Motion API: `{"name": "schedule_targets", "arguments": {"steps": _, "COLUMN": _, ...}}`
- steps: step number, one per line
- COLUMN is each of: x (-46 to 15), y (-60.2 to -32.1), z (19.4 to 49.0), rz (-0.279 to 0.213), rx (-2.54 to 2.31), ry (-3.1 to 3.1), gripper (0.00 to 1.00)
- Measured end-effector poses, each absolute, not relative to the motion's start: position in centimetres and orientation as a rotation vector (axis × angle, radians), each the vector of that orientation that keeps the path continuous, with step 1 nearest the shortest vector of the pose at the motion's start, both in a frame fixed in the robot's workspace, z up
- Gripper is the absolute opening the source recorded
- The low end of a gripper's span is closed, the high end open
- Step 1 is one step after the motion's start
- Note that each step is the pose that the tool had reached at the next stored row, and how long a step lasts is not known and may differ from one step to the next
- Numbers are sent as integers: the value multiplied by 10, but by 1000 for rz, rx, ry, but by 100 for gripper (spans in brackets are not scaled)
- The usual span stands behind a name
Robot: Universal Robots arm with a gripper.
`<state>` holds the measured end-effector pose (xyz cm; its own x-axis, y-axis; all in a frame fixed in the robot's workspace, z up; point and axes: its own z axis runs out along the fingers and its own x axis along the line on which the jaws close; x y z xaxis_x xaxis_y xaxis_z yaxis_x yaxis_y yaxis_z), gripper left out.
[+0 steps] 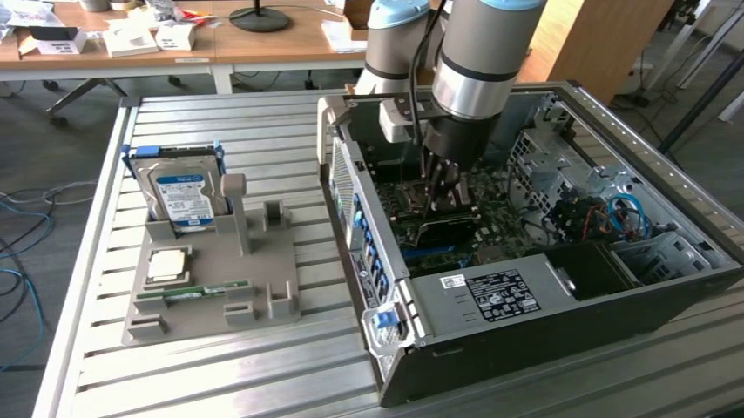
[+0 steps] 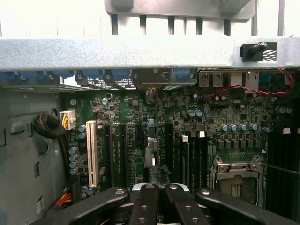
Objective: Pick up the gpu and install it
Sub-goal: 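Press down on the gpu until it lock into place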
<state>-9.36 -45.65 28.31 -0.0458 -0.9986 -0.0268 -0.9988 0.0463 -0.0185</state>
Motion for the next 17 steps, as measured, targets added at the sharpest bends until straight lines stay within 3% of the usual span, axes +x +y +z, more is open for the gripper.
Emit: {"name": "schedule_targets", "arguments": {"steps": 17, "x": -94, "y": -456, "z": 282, "rz": 8, "rx": -2148, "ry": 2249, "gripper": 11}}
